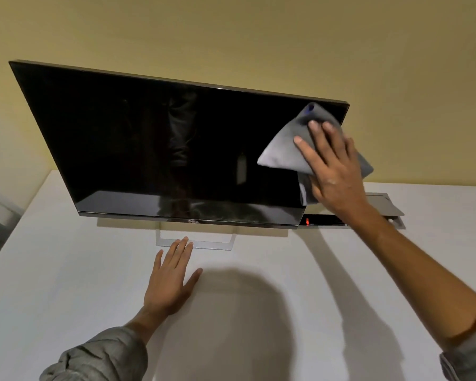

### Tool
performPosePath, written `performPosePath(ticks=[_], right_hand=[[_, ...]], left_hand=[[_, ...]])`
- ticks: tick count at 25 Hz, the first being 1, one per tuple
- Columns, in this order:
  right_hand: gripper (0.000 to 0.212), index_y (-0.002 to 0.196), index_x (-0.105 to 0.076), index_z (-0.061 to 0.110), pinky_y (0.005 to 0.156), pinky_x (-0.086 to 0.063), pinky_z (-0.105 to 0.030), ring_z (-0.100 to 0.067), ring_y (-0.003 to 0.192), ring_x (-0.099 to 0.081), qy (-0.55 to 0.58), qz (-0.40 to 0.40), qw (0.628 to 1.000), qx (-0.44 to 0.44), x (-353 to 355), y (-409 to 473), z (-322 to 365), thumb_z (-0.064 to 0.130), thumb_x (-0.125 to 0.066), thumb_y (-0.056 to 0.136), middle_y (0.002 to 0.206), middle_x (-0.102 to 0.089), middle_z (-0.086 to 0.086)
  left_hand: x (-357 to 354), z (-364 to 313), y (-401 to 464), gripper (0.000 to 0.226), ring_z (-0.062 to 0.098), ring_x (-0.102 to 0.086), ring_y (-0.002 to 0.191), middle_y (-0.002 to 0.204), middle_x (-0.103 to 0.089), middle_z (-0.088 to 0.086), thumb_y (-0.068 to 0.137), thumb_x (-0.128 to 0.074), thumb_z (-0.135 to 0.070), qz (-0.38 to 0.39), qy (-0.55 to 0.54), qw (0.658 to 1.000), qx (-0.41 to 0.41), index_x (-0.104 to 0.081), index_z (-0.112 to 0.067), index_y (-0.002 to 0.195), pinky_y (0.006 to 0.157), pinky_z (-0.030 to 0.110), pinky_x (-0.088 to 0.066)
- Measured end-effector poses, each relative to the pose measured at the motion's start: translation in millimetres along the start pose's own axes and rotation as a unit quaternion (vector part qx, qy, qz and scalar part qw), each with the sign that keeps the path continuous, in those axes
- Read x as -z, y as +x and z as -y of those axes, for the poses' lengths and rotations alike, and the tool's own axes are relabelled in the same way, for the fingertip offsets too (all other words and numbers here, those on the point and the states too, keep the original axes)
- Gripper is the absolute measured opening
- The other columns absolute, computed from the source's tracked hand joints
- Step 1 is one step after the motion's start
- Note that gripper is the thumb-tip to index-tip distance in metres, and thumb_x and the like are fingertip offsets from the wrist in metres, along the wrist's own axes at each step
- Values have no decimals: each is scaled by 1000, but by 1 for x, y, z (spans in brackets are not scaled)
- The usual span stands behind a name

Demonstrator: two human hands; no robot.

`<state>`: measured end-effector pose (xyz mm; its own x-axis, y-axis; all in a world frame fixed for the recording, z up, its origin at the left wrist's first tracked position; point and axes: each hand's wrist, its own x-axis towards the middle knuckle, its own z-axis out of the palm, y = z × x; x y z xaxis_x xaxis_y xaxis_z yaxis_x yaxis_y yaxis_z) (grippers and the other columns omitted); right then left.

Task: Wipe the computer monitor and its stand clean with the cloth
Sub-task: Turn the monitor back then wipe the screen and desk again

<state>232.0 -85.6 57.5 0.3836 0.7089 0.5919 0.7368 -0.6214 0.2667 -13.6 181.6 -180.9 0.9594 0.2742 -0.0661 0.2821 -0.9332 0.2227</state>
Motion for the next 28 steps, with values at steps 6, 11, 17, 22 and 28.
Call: performPosePath(ticks=[6,11,17,22,28], right_hand=[[73,146,-42,15,110,-26,-51,-31,142,-28,16,146,989,18,-42,-97,67,11,-62,75,153,-35,-10],[80,139,-50,12,108,-37,-50,-32,139,-37,110,232,966,-25,-41,-83,140,2,-80,66,150,-42,-10],[74,146,-39,19,112,-29,-48,-28,144,-28,126,266,955,30,-47,-24,201,15,-71,80,156,-32,-4],[70,142,-45,19,110,-33,-45,-26,141,-32,132,280,947,84,-64,4,246,15,-75,78,153,-38,-3],[56,140,-45,13,106,-31,-45,-27,142,-28,143,255,944,153,-76,49,315,15,-62,87,154,-35,-7]], left_hand=[[4,-2,0,86,16,0,152,165,-3,-5,88,5,-74,5,-16,1000,-10,-12,-25,156,123,44,-1],[11,-4,-2,86,22,-15,151,163,-19,1,92,-1,-73,4,-38,999,-28,-26,-19,154,119,49,-6],[27,35,-6,77,25,-19,150,162,-20,0,94,-30,-70,25,2,999,-25,-29,-21,153,118,55,-4],[30,60,-12,75,29,-49,134,142,-54,9,95,-27,-69,43,-4,998,-36,-55,-13,136,115,58,-20],[39,59,-16,66,20,-50,127,132,-61,1,95,-19,-64,18,-21,999,-31,-58,-23,129,115,50,-23]])
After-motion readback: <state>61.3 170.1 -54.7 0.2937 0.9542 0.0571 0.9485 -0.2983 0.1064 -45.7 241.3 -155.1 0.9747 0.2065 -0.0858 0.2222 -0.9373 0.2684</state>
